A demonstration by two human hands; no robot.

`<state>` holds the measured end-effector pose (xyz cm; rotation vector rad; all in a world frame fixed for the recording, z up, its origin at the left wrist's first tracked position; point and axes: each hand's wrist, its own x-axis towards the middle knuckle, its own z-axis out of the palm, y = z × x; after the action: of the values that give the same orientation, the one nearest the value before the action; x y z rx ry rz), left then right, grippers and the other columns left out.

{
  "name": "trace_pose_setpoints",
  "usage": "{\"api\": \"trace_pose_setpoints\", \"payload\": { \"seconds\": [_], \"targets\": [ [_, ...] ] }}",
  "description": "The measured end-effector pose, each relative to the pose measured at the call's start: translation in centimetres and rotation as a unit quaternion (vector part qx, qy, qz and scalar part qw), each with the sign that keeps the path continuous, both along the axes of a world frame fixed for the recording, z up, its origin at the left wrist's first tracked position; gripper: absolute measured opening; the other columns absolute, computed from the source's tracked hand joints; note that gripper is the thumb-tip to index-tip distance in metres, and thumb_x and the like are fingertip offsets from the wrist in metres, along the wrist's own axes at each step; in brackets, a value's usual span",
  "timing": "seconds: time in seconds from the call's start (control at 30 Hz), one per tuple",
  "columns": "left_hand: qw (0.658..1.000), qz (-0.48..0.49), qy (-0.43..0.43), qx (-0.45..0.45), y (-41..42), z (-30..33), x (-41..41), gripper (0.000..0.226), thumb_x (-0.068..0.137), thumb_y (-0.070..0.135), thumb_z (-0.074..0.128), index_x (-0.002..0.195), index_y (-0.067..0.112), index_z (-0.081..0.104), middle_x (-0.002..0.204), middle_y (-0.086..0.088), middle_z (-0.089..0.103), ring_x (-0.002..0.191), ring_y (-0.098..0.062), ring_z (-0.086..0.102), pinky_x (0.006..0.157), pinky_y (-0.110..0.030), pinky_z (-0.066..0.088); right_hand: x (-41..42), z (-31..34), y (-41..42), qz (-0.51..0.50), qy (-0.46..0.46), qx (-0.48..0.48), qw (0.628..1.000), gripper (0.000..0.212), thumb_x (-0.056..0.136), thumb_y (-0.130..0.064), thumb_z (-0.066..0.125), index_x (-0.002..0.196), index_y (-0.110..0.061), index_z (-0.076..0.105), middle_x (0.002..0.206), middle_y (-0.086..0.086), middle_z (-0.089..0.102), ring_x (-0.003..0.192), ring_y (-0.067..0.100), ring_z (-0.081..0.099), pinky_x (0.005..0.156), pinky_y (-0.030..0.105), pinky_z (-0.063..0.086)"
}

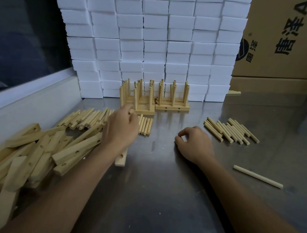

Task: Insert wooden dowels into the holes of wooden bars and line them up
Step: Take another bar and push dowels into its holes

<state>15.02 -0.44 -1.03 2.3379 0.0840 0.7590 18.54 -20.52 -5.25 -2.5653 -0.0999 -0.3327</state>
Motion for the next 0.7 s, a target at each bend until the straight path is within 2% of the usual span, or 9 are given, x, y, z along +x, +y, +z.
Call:
{"api": "trace_pose_setpoints", "payload": {
  "seconds": [0.07, 0.13, 0.17, 0.23, 0.3, 0.37, 0.5, 0.6, 0.7],
  "targets": [
    [0.995, -0.057, 0.025, -0.072, -1.2, -0.6, -0.4, 0.041, 0.101, 0.018, 0.040, 0.141, 0.021, 0.051, 0.130, 0.004, 0.058, 0.088, 0.016, 0.057, 0.074, -0.002, 0.039, -0.1, 0.1, 0.0, -0.003, 0.000, 0.001, 1.000, 0.027, 0.094, -0.037, 0.060, 0.116, -0.023, 0.069, 0.127, 0.003, 0.056, 0.106, 0.018, 0.054, 0.085, 0.031, 0.046],
    [0.983, -0.109, 0.063, -0.134, -2.1, -1.2, -0.5, 0.047, 0.101, 0.017, 0.038, 0.148, 0.024, 0.042, 0.147, 0.005, 0.047, 0.126, -0.002, 0.047, 0.098, -0.019, 0.031, -0.1, 0.1, 0.1, -0.006, 0.001, 0.001, 1.000, 0.027, 0.094, -0.037, 0.060, 0.116, -0.023, 0.069, 0.127, 0.003, 0.056, 0.110, 0.021, 0.055, 0.089, 0.034, 0.048],
    [0.975, -0.127, 0.086, -0.163, -2.5, -1.4, -0.4, 0.051, 0.101, 0.018, 0.038, 0.152, 0.026, 0.034, 0.145, 0.005, 0.048, 0.125, -0.010, 0.047, 0.100, -0.027, 0.032, -0.2, 0.1, 0.0, -0.005, 0.001, 0.000, 1.000, 0.027, 0.094, -0.037, 0.060, 0.116, -0.023, 0.069, 0.127, 0.003, 0.056, 0.110, 0.021, 0.055, 0.090, 0.034, 0.049],
    [0.956, -0.134, 0.121, -0.229, -2.8, -1.9, -0.2, 0.058, 0.099, 0.021, 0.046, 0.154, 0.028, 0.027, 0.113, 0.007, 0.061, 0.097, -0.011, 0.057, 0.090, -0.033, 0.045, -0.2, 0.1, 0.1, -0.004, 0.003, 0.001, 1.000, 0.028, 0.094, -0.037, 0.060, 0.116, -0.023, 0.069, 0.127, 0.003, 0.056, 0.110, 0.021, 0.055, 0.090, 0.034, 0.049],
    [0.935, -0.132, 0.137, -0.300, -3.0, -2.3, -0.1, 0.050, 0.098, 0.022, 0.055, 0.147, 0.021, 0.041, 0.088, 0.015, 0.059, 0.078, -0.001, 0.056, 0.069, -0.022, 0.044, -0.2, 0.2, 0.0, -0.002, 0.004, 0.002, 1.000, 0.027, 0.094, -0.037, 0.060, 0.116, -0.023, 0.069, 0.126, 0.002, 0.056, 0.109, 0.020, 0.055, 0.088, 0.032, 0.048],
    [0.916, -0.139, 0.144, -0.346, -3.1, -2.4, -0.1, 0.037, 0.099, 0.025, 0.056, 0.135, 0.017, 0.056, 0.083, 0.020, 0.061, 0.074, 0.005, 0.057, 0.065, -0.018, 0.045, -0.3, 0.2, 0.0, -0.002, 0.004, 0.004, 1.000, 0.027, 0.094, -0.037, 0.060, 0.116, -0.023, 0.068, 0.127, 0.003, 0.056, 0.109, 0.020, 0.055, 0.087, 0.032, 0.047],
    [0.849, -0.188, 0.136, -0.475, -3.5, -2.3, -0.4, 0.022, 0.104, 0.031, 0.046, 0.125, 0.025, 0.048, 0.089, -0.009, 0.058, 0.052, -0.019, 0.061, 0.044, -0.031, 0.051, -0.3, 0.2, 0.1, -0.006, 0.001, 0.001, 1.000, 0.026, 0.093, -0.037, 0.060, 0.114, -0.024, 0.069, 0.126, 0.003, 0.056, 0.108, 0.020, 0.056, 0.083, 0.030, 0.044],
    [0.871, -0.201, 0.131, -0.429, -3.3, -2.5, -0.5, 0.013, 0.105, 0.040, 0.039, 0.111, 0.037, 0.049, 0.067, -0.004, 0.058, 0.036, -0.018, 0.046, 0.035, -0.022, 0.034, -0.3, 0.2, 0.1, -0.005, 0.003, 0.003, 1.000, 0.026, 0.094, -0.037, 0.060, 0.114, -0.024, 0.069, 0.127, 0.003, 0.056, 0.108, 0.020, 0.056, 0.083, 0.030, 0.044],
    [0.836, -0.226, 0.151, -0.477, -2.9, -2.7, -0.3, 0.023, 0.104, 0.025, 0.035, 0.116, 0.014, 0.052, 0.059, -0.006, 0.052, 0.035, -0.018, 0.041, 0.034, -0.019, 0.028, -0.4, 0.3, 0.1, -0.005, 0.003, 0.002, 1.000, 0.026, 0.094, -0.037, 0.060, 0.114, -0.024, 0.069, 0.127, 0.003, 0.056, 0.109, 0.020, 0.056, 0.084, 0.030, 0.044]
  ]
}}
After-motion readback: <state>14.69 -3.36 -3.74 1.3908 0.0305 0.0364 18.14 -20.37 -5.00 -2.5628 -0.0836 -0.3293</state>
